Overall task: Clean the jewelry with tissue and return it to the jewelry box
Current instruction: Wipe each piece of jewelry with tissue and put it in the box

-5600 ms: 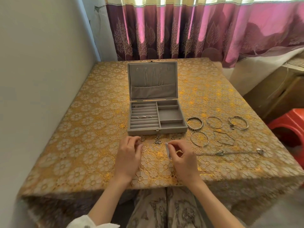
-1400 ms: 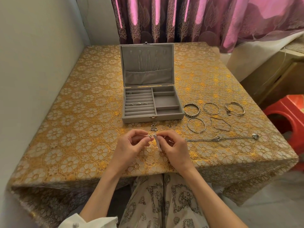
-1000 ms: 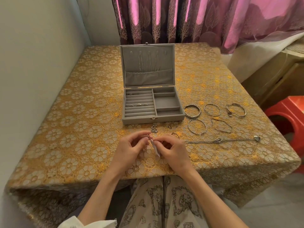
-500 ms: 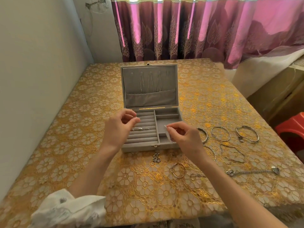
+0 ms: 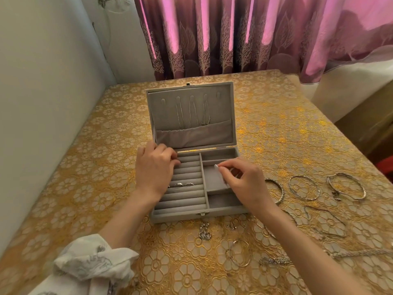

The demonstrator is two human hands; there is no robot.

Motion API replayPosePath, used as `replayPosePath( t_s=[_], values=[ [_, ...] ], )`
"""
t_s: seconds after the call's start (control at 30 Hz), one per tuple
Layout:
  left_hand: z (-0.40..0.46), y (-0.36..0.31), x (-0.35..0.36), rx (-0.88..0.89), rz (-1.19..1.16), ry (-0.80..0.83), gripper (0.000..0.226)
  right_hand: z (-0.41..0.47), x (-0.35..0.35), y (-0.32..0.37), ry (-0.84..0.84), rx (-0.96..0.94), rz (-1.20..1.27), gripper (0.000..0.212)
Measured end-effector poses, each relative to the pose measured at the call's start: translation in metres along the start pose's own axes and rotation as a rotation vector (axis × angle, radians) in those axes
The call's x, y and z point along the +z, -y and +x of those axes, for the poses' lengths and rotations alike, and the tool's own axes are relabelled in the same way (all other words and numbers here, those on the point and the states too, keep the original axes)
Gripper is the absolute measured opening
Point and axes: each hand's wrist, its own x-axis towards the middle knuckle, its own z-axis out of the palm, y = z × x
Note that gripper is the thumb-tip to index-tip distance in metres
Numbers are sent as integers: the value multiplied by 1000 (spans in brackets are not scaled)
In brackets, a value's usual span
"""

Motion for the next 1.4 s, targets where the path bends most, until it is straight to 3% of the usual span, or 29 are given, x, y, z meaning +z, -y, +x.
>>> replayPosePath(
  t_s=[0.37,0.87,1.4],
  values=[
    [-3,4,1,76,-15,-26,3,-1,-1,0,5,45,25,7],
    [0,11,-4,204,-16,-29,14,-1,-1,0,-12,51,-6,6],
    [-12,7,-4,200,106,74,31,-2,1,-3,14,36,-83,8]
  ],
)
